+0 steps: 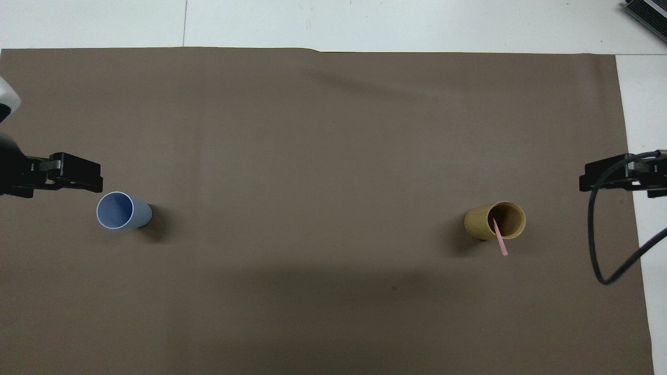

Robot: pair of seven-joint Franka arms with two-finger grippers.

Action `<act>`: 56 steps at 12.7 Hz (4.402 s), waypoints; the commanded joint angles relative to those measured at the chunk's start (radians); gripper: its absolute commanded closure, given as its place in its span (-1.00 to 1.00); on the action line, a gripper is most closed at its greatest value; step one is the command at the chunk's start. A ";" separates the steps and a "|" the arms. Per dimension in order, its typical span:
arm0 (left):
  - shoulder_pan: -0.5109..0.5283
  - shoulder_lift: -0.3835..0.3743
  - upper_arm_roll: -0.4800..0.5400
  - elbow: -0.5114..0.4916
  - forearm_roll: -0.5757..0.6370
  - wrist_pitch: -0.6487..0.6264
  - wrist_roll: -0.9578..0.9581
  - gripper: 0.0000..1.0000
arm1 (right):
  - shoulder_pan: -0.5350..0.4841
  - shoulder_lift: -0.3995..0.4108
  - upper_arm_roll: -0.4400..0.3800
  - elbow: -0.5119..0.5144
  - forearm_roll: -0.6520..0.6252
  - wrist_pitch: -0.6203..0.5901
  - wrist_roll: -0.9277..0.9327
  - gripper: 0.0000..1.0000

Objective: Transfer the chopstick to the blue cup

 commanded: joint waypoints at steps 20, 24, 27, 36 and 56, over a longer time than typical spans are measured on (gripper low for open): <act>0.203 0.053 0.018 -0.549 -0.010 0.644 0.377 -1.00 | -0.009 -0.012 -0.002 -0.007 0.022 -0.007 -0.017 -1.00; 0.232 0.072 0.020 -0.621 -0.009 0.716 0.499 -1.00 | -0.009 -0.012 -0.002 -0.007 0.022 -0.007 -0.017 -1.00; 0.239 0.069 0.020 -0.624 -0.009 0.710 0.549 -1.00 | -0.009 -0.012 -0.002 -0.007 0.022 -0.007 -0.017 -1.00; 0.219 0.070 0.018 -0.662 0.000 0.724 0.552 0.71 | -0.009 -0.012 -0.002 -0.007 0.022 -0.010 -0.017 -1.00; -0.446 0.078 0.012 -0.629 -0.007 0.745 -0.342 1.00 | -0.014 -0.012 -0.006 -0.007 0.020 -0.013 -0.024 -1.00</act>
